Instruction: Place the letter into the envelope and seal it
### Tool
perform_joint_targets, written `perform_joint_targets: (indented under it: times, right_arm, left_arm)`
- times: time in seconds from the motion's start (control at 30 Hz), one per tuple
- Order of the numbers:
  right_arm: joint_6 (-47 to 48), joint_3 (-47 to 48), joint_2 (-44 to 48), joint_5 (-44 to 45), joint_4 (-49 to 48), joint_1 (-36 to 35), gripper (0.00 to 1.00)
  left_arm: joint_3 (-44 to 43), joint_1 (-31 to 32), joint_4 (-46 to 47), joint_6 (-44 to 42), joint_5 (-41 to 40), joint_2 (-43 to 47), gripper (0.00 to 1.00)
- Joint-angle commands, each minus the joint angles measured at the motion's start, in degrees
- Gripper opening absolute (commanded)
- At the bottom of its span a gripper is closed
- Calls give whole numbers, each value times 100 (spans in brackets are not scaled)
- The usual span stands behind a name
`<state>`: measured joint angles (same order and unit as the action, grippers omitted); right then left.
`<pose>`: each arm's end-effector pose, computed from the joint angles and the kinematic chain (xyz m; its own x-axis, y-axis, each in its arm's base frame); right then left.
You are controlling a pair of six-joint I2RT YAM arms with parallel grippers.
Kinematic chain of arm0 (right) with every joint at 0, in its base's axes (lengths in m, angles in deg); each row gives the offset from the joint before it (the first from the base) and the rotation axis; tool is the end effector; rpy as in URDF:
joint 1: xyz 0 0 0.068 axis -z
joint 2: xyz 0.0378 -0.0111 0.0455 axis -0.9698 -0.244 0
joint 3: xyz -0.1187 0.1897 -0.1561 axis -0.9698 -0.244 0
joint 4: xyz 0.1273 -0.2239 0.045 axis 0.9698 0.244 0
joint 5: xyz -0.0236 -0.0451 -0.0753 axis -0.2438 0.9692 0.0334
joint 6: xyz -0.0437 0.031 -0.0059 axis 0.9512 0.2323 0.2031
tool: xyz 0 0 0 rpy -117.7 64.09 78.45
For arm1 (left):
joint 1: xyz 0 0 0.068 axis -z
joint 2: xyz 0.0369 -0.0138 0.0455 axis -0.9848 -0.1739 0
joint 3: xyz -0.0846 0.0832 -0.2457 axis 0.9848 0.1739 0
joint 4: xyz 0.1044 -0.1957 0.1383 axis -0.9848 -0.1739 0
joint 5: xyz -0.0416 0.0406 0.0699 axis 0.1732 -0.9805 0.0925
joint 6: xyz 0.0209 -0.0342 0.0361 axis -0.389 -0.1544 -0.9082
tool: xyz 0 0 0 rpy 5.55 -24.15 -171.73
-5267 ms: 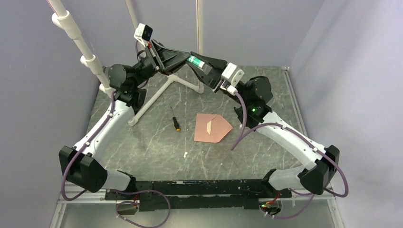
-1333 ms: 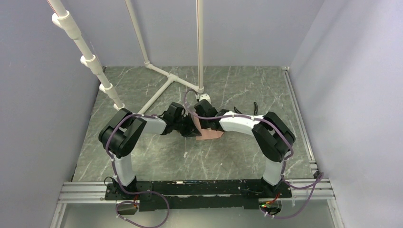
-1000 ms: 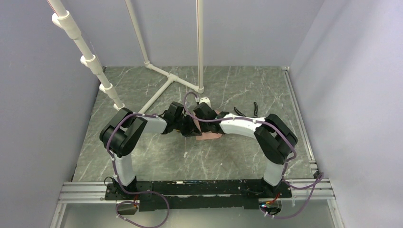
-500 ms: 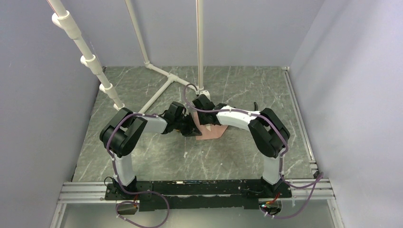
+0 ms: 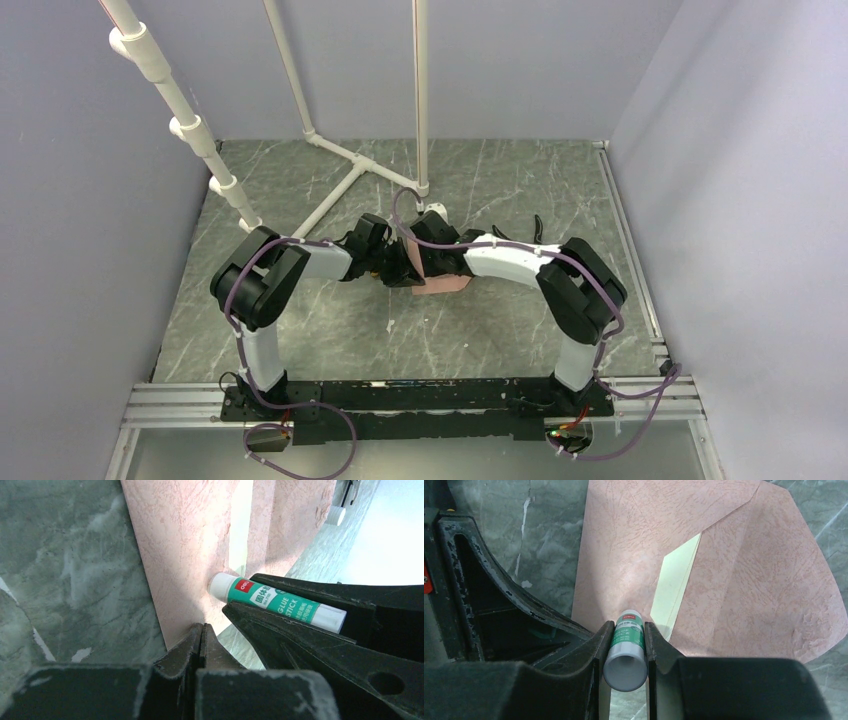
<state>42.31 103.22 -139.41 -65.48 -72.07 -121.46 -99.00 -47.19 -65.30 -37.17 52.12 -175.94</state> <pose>0.2629 0.2572 0.1702 -0.7910 -0.1883 -0.5822 -0.2886 0.9538 0.0837 0.2881 -0.2055 0.1142 -0.9669 -0.2081 -0.1477 -0.0280 0.6617 -0.7492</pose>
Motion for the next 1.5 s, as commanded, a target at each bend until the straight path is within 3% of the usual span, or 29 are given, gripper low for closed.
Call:
perform_joint_targets:
  times: [0.0,0.37,0.63,0.9,1.17,1.47]
  right_arm:
    - [-22,156,-241,60,653,12,0]
    - [510,1212,-828,-246,611,502,0]
    - [594,682,-242,-817,671,290,0]
    - [330,249,-30,-611,755,172,0]
    - [433,1020,-752,16,711,326,0]
    - [538,1623,-996,118,676,539,0]
  left_arm:
    - [164,-19,-783,-334,-885,-425,2]
    - [192,-19,-800,-384,-877,-265,2]
    - [165,-24,-762,-441,-834,-277,2]
    - [133,-28,-708,-396,-797,-366,3]
    - [150,-35,-722,-369,-830,-348,2]
    - [131,-45,-743,-390,-826,-334,2]
